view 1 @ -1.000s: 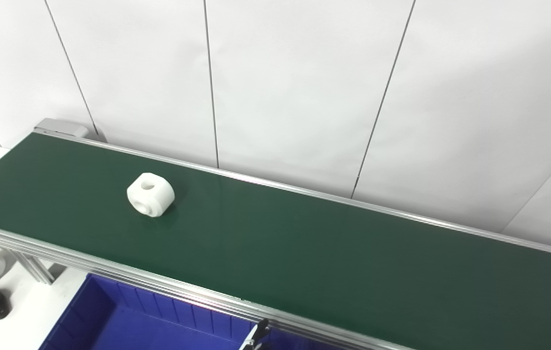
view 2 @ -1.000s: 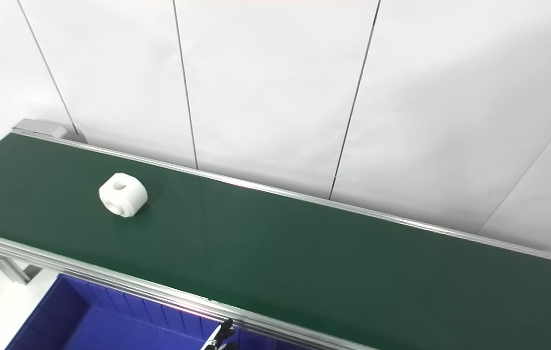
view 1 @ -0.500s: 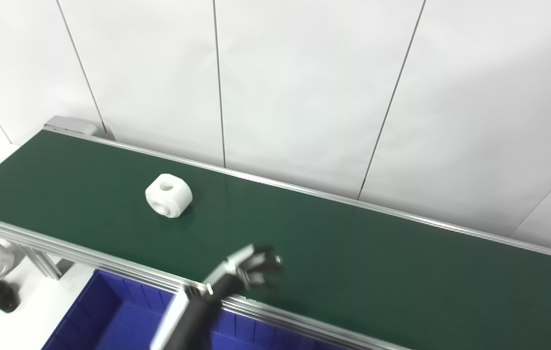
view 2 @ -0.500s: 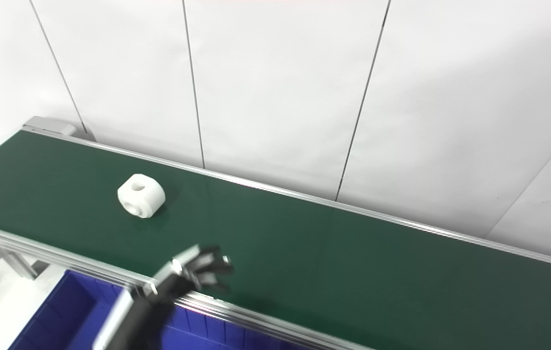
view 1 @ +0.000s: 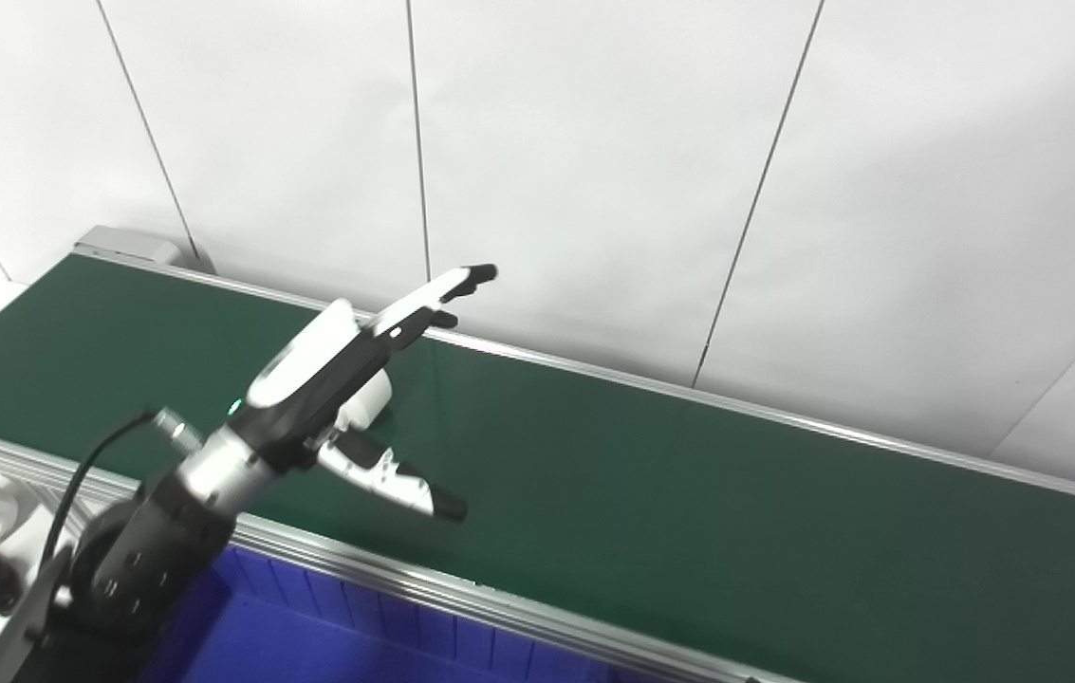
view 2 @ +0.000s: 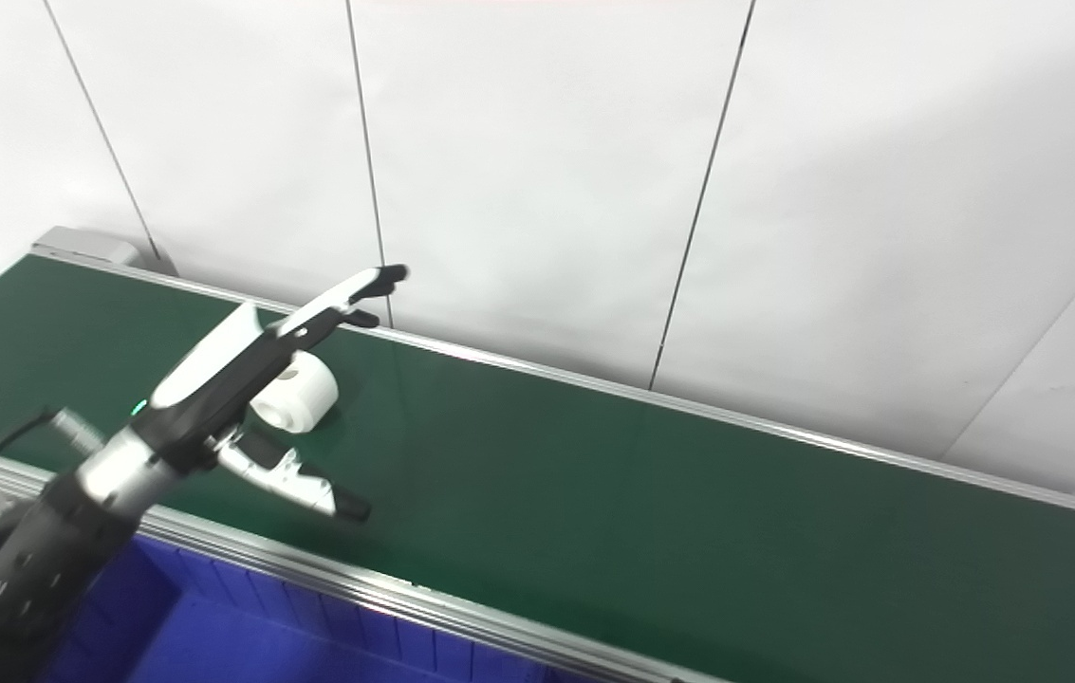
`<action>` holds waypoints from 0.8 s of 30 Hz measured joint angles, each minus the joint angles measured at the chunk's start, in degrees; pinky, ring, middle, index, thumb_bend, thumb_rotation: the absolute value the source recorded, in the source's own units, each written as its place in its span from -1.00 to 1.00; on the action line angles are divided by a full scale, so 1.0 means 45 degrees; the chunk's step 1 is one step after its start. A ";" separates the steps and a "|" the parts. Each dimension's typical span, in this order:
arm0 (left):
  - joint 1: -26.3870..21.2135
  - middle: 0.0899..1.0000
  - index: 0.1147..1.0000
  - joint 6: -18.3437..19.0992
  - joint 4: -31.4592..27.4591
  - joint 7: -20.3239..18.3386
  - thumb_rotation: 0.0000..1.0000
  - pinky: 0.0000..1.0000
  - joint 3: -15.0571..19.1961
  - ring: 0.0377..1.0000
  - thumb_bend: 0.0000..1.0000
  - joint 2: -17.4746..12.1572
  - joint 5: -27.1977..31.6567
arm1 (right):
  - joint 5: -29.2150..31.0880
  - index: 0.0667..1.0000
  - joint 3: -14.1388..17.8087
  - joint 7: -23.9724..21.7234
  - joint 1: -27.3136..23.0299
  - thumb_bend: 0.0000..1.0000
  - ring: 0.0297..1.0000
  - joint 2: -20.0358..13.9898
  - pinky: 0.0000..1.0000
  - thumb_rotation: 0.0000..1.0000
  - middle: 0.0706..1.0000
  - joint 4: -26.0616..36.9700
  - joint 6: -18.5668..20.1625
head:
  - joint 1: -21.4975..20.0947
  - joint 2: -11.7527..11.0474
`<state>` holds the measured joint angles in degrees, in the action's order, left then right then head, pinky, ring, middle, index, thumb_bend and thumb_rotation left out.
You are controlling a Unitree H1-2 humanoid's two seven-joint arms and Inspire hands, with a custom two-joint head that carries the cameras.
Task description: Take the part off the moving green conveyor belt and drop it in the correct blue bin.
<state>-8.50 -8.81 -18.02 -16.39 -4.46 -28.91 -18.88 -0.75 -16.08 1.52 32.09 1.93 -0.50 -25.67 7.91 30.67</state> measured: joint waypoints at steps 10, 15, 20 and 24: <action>-0.2927 0.80 0.83 -0.1379 0.4638 0.0262 -0.40 0.65 -0.1673 0.76 1.00 -0.1603 -0.5798 | 0.0013 1.00 0.0022 -0.0064 -0.0005 0.53 1.00 0.0015 1.00 1.00 1.00 -0.0017 0.0000 | -0.0020 0.0117; -0.3908 0.79 0.83 -0.1725 0.6873 0.0753 -0.30 0.67 -0.2838 0.77 1.00 -0.1609 -0.7685 | 0.0007 1.00 -0.0001 -0.0162 -0.0017 0.49 1.00 0.0015 1.00 1.00 1.00 -0.0019 0.0000 | -0.0039 0.0175; -0.4626 0.78 0.79 -0.1817 0.8599 0.1062 -0.30 0.67 -0.3664 0.76 1.00 -0.1605 -0.8530 | 0.0011 1.00 0.0004 -0.0191 0.0043 0.49 1.00 0.0030 1.00 1.00 1.00 -0.0015 0.0000 | -0.0059 0.0215; -0.5410 0.79 0.77 -0.1956 0.9730 0.1120 -0.28 0.70 -0.4394 0.79 1.00 -0.1601 -0.9021 | 0.0008 1.00 -0.0022 -0.0226 0.0066 0.46 1.00 0.0056 1.00 1.00 1.00 0.0024 0.0000 | -0.0078 0.0293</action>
<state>-32.85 -17.61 25.76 -11.35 -24.24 -36.11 -59.48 -0.71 -16.18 0.51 32.39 2.18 -0.39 -25.67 7.56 31.99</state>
